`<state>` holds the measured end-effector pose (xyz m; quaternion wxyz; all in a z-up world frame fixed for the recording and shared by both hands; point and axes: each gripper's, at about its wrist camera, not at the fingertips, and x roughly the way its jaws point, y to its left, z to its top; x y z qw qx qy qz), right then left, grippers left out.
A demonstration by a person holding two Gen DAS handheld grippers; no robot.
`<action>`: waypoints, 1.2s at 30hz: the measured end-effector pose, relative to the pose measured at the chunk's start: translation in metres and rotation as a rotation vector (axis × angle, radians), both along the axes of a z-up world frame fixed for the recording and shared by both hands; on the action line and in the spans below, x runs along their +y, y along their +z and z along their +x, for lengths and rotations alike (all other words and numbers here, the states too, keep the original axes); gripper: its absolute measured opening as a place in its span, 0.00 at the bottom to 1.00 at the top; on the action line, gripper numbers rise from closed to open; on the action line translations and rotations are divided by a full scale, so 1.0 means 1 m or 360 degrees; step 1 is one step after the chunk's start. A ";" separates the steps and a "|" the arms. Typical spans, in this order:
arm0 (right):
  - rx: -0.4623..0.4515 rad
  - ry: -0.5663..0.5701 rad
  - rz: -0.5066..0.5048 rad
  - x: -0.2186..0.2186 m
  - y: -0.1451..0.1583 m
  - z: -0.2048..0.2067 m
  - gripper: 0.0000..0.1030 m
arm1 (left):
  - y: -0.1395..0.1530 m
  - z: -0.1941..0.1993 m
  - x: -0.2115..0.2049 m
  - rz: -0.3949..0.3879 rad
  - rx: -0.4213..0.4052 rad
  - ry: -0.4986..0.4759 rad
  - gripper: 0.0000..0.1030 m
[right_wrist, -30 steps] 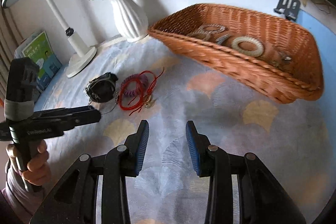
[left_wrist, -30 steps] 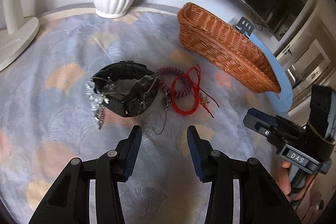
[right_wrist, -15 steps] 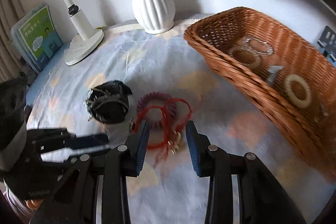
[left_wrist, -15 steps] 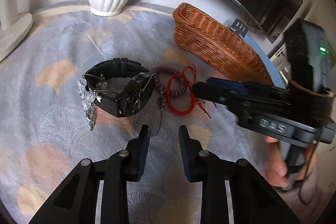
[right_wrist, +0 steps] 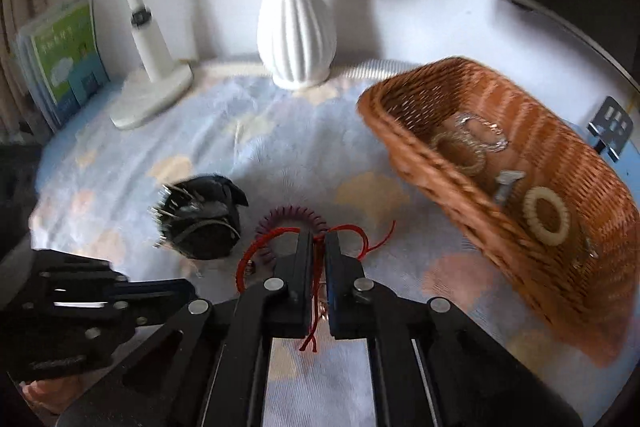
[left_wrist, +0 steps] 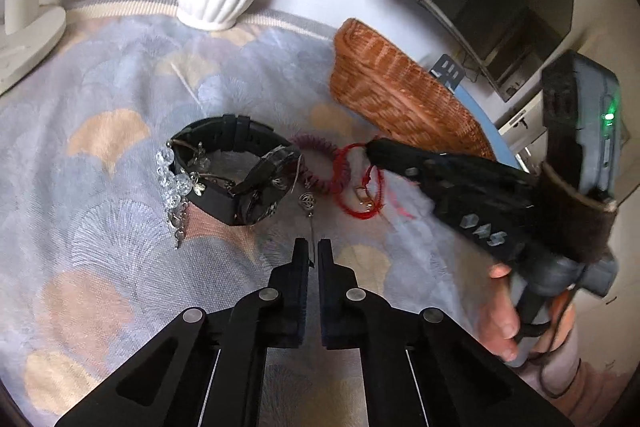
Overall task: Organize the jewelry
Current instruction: 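Grasp the red string bracelet with the right tool while the left moves toward the black watch, then lift the red bracelet with the right tool while the left grasps the silver earring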
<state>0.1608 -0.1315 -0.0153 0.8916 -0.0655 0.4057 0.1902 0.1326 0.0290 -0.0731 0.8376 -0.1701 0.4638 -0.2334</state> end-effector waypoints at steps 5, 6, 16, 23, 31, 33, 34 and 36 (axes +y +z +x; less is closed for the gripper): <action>-0.0029 -0.0046 0.0101 -0.025 0.028 -0.025 0.06 | 0.012 -0.021 -0.006 -0.0069 -0.0007 -0.0126 0.04; -0.0029 -0.0051 0.0122 -0.031 0.032 -0.032 0.06 | 0.015 -0.025 -0.006 -0.0081 -0.0008 -0.0144 0.04; 0.0052 -0.0138 0.0195 -0.059 0.017 -0.067 0.06 | 0.036 -0.057 -0.008 0.0033 -0.0029 -0.0177 0.07; 0.0072 -0.0216 0.0234 -0.085 0.001 -0.071 0.06 | 0.023 -0.003 -0.017 -0.0005 0.0063 0.0029 0.36; 0.0080 -0.0182 0.0270 -0.102 -0.012 -0.069 0.06 | 0.004 0.012 -0.068 0.0592 -0.0039 0.0223 0.35; 0.0096 -0.0174 0.0293 -0.104 -0.017 -0.066 0.06 | 0.003 0.013 -0.076 0.0679 -0.0068 0.0223 0.35; 0.0104 -0.0174 0.0299 -0.105 -0.019 -0.065 0.06 | 0.003 0.013 -0.077 0.0701 -0.0077 0.0222 0.35; 0.0126 -0.0177 0.0319 -0.107 -0.022 -0.064 0.06 | 0.003 0.014 -0.081 0.0763 -0.0110 0.0224 0.30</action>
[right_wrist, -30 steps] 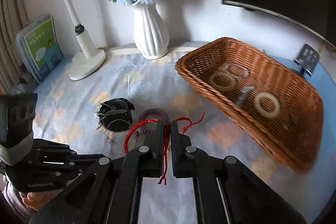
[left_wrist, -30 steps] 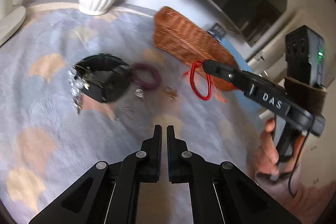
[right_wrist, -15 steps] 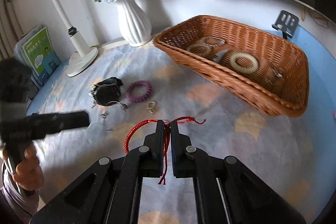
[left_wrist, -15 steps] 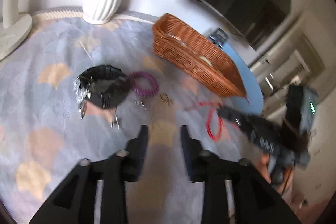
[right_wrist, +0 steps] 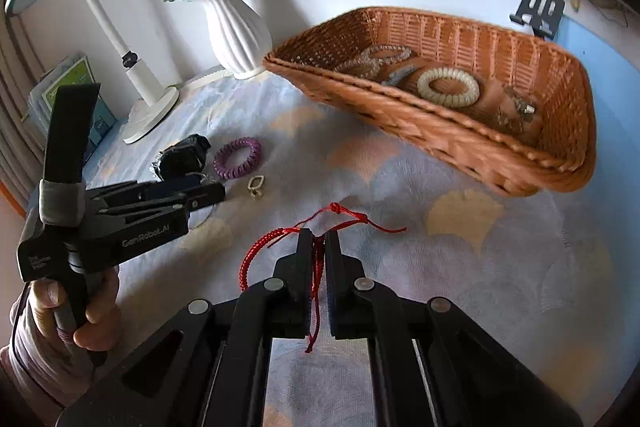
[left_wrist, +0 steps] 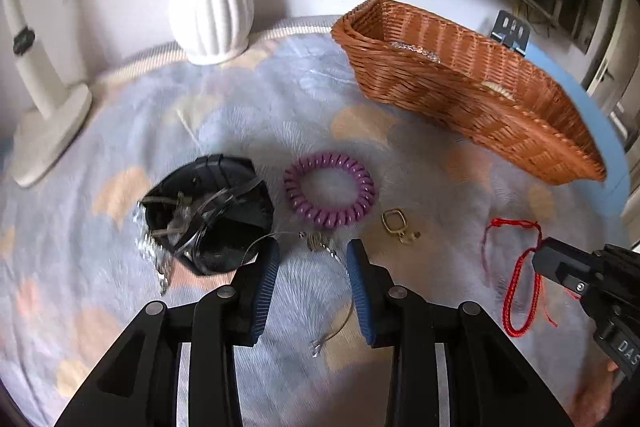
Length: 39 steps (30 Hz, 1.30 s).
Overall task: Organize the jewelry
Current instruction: 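Lift the red bracelet with the right tool while the left grasps the silver earring, then carry the red bracelet and earring over the basket and open both tools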
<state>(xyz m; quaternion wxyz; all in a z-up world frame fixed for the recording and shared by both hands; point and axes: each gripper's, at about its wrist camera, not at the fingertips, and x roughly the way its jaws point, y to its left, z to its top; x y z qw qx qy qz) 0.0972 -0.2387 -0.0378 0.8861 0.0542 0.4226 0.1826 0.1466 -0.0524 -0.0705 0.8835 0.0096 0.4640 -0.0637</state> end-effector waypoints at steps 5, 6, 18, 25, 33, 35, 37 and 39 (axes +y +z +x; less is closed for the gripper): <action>0.0003 -0.0001 0.0051 -0.006 -0.001 0.001 0.07 | 0.001 0.001 -0.001 0.0023 -0.0022 -0.0051 0.11; 0.0013 -0.0006 0.0049 -0.006 -0.002 0.002 0.07 | 0.001 -0.001 -0.002 0.0021 -0.0020 -0.0071 0.11; 0.0045 -0.0016 0.0113 -0.010 0.002 -0.018 0.07 | 0.026 -0.081 -0.024 -0.0148 -0.0079 -0.0526 0.11; -0.0021 -0.0035 0.0074 -0.012 0.021 -0.034 0.07 | 0.039 -0.104 -0.032 -0.0205 -0.0121 -0.0592 0.11; -0.0119 -0.0121 0.0074 -0.036 0.054 -0.045 0.07 | 0.068 -0.101 -0.014 -0.0411 -0.0162 -0.0591 0.11; -0.0158 -0.0148 0.0090 -0.044 0.065 -0.047 0.07 | 0.080 -0.099 -0.012 -0.0447 -0.0193 -0.0615 0.11; -0.0189 -0.0185 0.0095 -0.048 0.072 -0.048 0.07 | 0.095 -0.092 -0.011 -0.0468 -0.0235 -0.0640 0.11; -0.0224 -0.0216 0.0086 -0.053 0.081 -0.047 0.07 | 0.110 -0.079 -0.013 -0.0450 -0.0274 -0.0661 0.11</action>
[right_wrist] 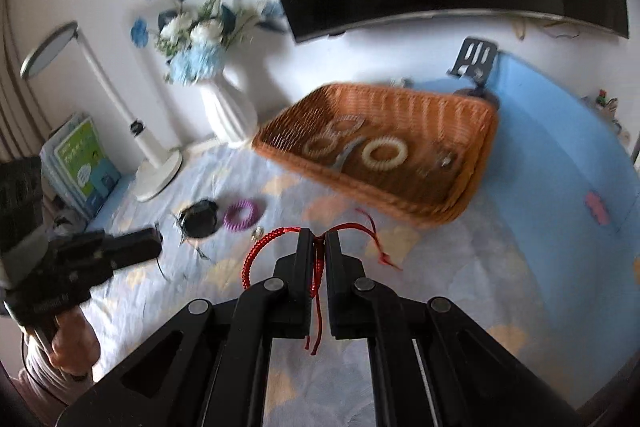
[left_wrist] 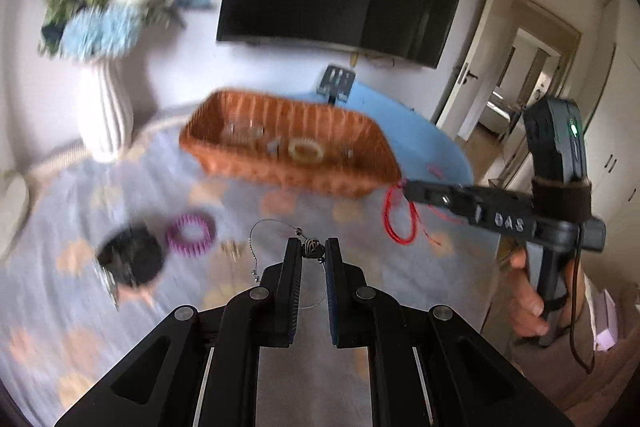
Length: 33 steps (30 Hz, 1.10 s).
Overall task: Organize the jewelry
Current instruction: 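Carry the red bracelet and earring over the basket and open both tools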
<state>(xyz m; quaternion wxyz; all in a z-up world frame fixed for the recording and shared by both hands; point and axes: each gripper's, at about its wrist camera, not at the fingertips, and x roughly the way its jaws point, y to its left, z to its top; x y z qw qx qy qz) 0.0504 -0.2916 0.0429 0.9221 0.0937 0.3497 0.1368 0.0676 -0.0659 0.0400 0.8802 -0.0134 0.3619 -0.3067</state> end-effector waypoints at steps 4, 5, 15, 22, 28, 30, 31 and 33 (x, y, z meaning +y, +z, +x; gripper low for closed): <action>-0.0052 -0.0055 -0.0053 -0.009 0.021 0.015 0.07 | 0.019 0.035 -0.009 0.0005 -0.0037 -0.0031 0.11; -0.0062 -0.0078 -0.0072 -0.011 0.028 0.022 0.07 | 0.024 0.046 -0.012 0.0001 -0.0039 -0.0032 0.11; 0.0117 -0.0279 -0.0180 -0.035 0.032 0.142 0.07 | 0.021 0.167 -0.055 -0.0045 0.0125 -0.0100 0.11; 0.0328 -0.0287 -0.0159 -0.039 -0.008 0.213 0.07 | -0.013 0.221 -0.085 0.0077 0.0194 -0.0066 0.11; 0.0392 -0.0289 -0.0196 -0.032 -0.029 0.231 0.06 | -0.037 0.249 -0.111 0.0248 0.0186 -0.0005 0.11; 0.0416 -0.0303 -0.0175 -0.036 -0.033 0.234 0.09 | -0.043 0.255 -0.117 0.0272 0.0184 0.0012 0.11; 0.0434 -0.0300 -0.0156 -0.037 -0.034 0.235 0.10 | -0.043 0.255 -0.117 0.0281 0.0171 0.0018 0.12; 0.0487 -0.0299 -0.0083 -0.045 -0.039 0.234 0.12 | -0.044 0.253 -0.118 0.0274 0.0168 0.0016 0.20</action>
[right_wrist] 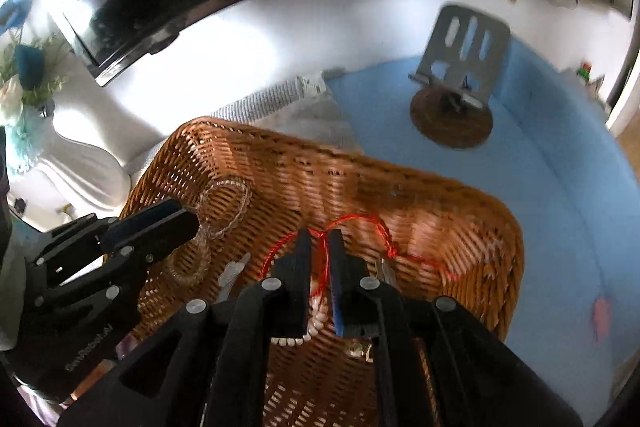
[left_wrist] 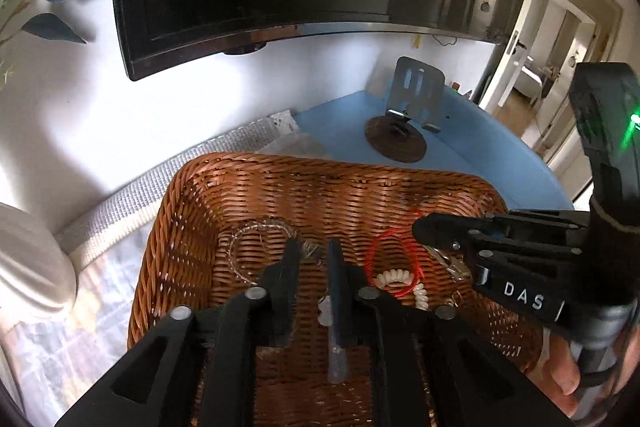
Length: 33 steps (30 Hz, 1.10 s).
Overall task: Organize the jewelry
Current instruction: 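Carry the red bracelet and earring over the basket and open both tools, then move both tools back over the watch and gold keychain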
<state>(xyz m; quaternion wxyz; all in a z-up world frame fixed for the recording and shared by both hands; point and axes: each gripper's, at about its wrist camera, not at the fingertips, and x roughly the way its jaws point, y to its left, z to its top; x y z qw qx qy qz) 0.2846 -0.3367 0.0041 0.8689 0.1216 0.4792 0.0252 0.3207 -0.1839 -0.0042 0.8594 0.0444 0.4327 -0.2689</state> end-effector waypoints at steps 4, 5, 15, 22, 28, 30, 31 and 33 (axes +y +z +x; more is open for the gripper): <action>0.0008 -0.0058 0.0038 -0.014 0.000 -0.009 0.27 | 0.006 -0.008 0.009 -0.0074 0.0025 0.0004 0.40; 0.0005 -0.0072 0.0046 -0.017 0.001 -0.013 0.28 | 0.011 -0.012 0.013 -0.0084 0.0012 0.0018 0.40; -0.0141 0.0014 0.0065 0.009 0.044 -0.084 0.33 | 0.061 -0.065 0.048 -0.0167 -0.0091 0.0086 0.40; -0.0261 0.0343 -0.0125 0.066 0.051 -0.154 0.45 | 0.089 -0.124 0.104 -0.0192 -0.0213 0.0184 0.42; -0.0151 0.0528 -0.0116 0.104 -0.002 -0.185 0.49 | 0.070 -0.173 0.184 -0.0203 -0.0226 0.0423 0.45; -0.0151 0.0547 -0.0100 0.113 -0.017 -0.190 0.49 | 0.051 -0.182 0.210 -0.0212 -0.0181 0.0504 0.45; -0.0153 0.0552 -0.0093 0.115 -0.023 -0.190 0.49 | 0.041 -0.185 0.223 -0.0202 -0.0145 0.0544 0.45; -0.0169 0.0561 -0.0109 0.122 -0.032 -0.194 0.49 | 0.026 -0.188 0.240 -0.0195 -0.0078 0.0603 0.45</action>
